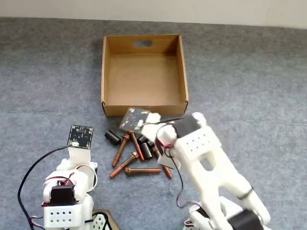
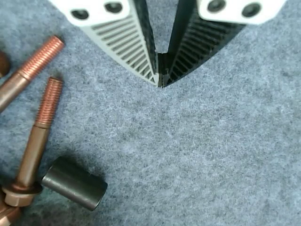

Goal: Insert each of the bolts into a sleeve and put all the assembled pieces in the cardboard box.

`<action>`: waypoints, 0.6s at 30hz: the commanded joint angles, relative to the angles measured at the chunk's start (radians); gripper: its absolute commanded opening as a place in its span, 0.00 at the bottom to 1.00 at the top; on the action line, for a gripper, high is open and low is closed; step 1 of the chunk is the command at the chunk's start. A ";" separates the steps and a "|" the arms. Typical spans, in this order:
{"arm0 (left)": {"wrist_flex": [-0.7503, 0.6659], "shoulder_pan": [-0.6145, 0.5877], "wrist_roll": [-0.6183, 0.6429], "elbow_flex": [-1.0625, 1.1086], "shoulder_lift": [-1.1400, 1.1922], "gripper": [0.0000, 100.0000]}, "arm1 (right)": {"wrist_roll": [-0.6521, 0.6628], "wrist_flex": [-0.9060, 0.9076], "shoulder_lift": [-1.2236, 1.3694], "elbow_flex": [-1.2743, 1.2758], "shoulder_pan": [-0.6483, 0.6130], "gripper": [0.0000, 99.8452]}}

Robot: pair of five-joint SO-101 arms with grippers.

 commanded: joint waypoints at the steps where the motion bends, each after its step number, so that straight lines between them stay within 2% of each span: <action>1: 0.006 -0.005 -0.006 0.016 -0.010 0.01 | 0.069 -0.042 0.081 -0.050 -0.018 0.17; 6: 0.006 -0.005 -0.006 0.016 -0.010 0.01 | 0.133 -0.133 0.185 -0.042 -0.015 0.17; 18: 0.006 -0.005 -0.006 0.016 -0.010 0.01 | 0.140 -0.323 0.315 -0.064 0.030 0.21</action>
